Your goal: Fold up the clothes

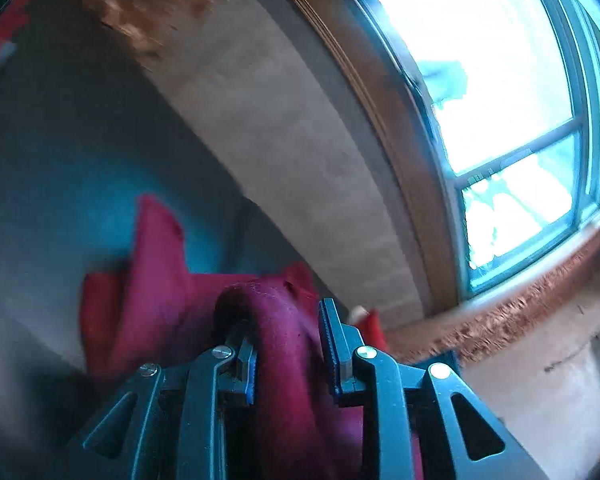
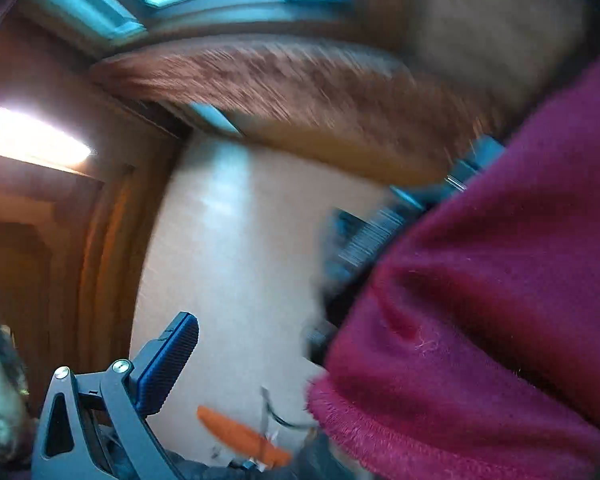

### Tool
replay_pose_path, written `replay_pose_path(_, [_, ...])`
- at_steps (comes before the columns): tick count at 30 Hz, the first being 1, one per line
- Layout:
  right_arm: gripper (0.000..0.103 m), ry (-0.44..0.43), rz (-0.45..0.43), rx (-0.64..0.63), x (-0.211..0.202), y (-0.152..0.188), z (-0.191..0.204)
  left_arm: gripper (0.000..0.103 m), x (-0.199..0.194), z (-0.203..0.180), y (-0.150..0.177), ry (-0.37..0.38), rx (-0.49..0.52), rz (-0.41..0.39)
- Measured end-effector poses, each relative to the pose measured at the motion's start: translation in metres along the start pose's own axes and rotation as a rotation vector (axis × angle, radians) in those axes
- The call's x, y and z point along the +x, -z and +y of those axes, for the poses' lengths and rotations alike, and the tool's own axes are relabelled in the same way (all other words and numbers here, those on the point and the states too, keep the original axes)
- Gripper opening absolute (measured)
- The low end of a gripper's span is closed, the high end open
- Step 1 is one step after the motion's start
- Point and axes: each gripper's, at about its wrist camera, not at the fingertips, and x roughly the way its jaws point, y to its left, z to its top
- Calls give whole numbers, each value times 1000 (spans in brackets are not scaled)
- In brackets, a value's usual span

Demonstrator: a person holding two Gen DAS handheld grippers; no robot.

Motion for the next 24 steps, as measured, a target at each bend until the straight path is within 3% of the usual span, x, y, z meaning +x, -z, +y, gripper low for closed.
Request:
replay_pose_path(2, [103,69,85,65,30,22,-26,23,-23,20,0,-58,29,-17])
replay_pose_path(6, [103,320,182,88,32,63,-53,24,-54,51,5,-147,57,-41])
replay_pose_path(11, [103,589,264,55,5,106,-58,25,-81,81,9,-116,34,-40])
replay_pose_path(13, [103,630,298,70,-14,121,-53,27,-95,99,5,-101,4,-73])
replay_pose_path(15, [103,666,316,72,-38,133,-42,28,-105,111,-3,-137,-25,-102])
replay_pose_path(16, [103,686,314,65,-50,136,-34,28,-110,119,-8,-175,-39,-115])
replay_pose_path(19, [103,772,195,-53,-79,109,9,28,-116,138,-15,-278,-58,-138])
replay_pose_path(22, [103,1001,53,-288,-90,65,37,30,-108,129,-15,-285,12,-110])
replay_pose_path(24, [103,1213,36,-440,-75,34,29,30,-93,116,-12,-317,94,-68])
